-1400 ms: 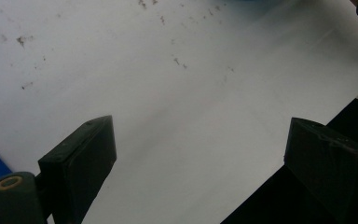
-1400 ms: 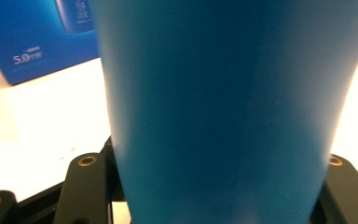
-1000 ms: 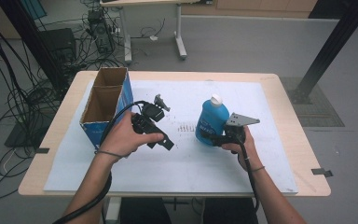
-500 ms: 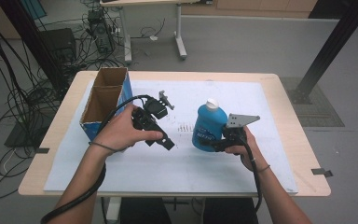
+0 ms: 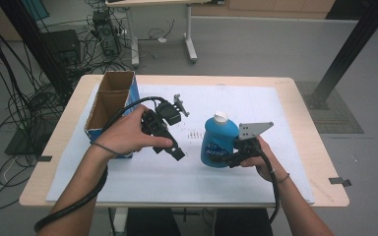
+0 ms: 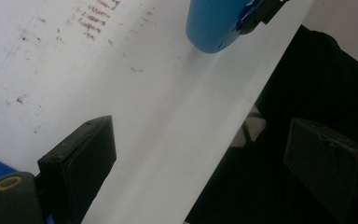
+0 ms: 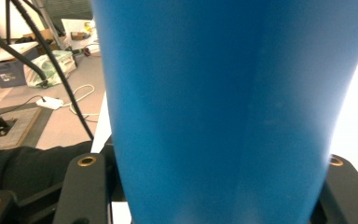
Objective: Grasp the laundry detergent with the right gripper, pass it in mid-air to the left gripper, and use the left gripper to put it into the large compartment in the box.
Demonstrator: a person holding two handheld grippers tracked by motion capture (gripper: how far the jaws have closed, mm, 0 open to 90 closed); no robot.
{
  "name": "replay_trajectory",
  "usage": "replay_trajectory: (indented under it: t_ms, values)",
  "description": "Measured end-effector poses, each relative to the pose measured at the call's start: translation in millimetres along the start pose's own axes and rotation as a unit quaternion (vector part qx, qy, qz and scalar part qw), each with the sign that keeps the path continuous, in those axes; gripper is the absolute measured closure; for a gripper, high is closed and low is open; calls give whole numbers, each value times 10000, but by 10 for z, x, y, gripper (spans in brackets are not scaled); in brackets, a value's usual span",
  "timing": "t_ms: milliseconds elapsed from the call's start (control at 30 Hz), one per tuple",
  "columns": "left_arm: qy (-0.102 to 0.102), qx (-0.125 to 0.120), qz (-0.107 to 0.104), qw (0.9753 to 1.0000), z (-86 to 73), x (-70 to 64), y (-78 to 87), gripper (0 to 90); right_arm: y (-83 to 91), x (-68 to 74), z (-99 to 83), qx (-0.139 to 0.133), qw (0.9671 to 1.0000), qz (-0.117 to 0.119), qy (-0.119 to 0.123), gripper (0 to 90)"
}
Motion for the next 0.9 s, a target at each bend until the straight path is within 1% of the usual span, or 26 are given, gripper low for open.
replay_trajectory:
  t_ms: [67,233,500,700,800,833,867,900]
  values:
    - [-49,6,17,10000,21,-16,32,92,3,21,-3,18,10000,37,26,407]
    - [-295,99,6,9995,87,-56,96,92,-5,73,-9,90,9998,138,81,407]
    - [-522,297,19,9982,169,-77,140,92,-24,133,-25,233,9992,272,163,407]
    - [-719,405,-70,9966,223,-122,142,92,-37,162,-16,280,9987,367,198,407]
    - [-846,477,-114,9952,242,-149,138,93,-48,163,-16,297,9986,395,212,407]
    - [-842,486,-130,9952,246,-159,137,93,-52,164,-17,304,9985,407,225,407]
    - [-893,511,-138,9946,252,-162,137,93,-55,167,-15,300,9984,413,227,407]
    - [-902,517,-145,9945,262,-173,135,92,-57,171,-14,303,9984,418,232,407]
Point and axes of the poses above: each handheld gripper's, and its own axes: y roughly backward along the jaws, z roughly out of its top, x roughly to its left, the point moved 6 cm from there along -y, roughly forward along the jaws, and after that the axes turned 7 degrees about -y, right-handed, at the moved point
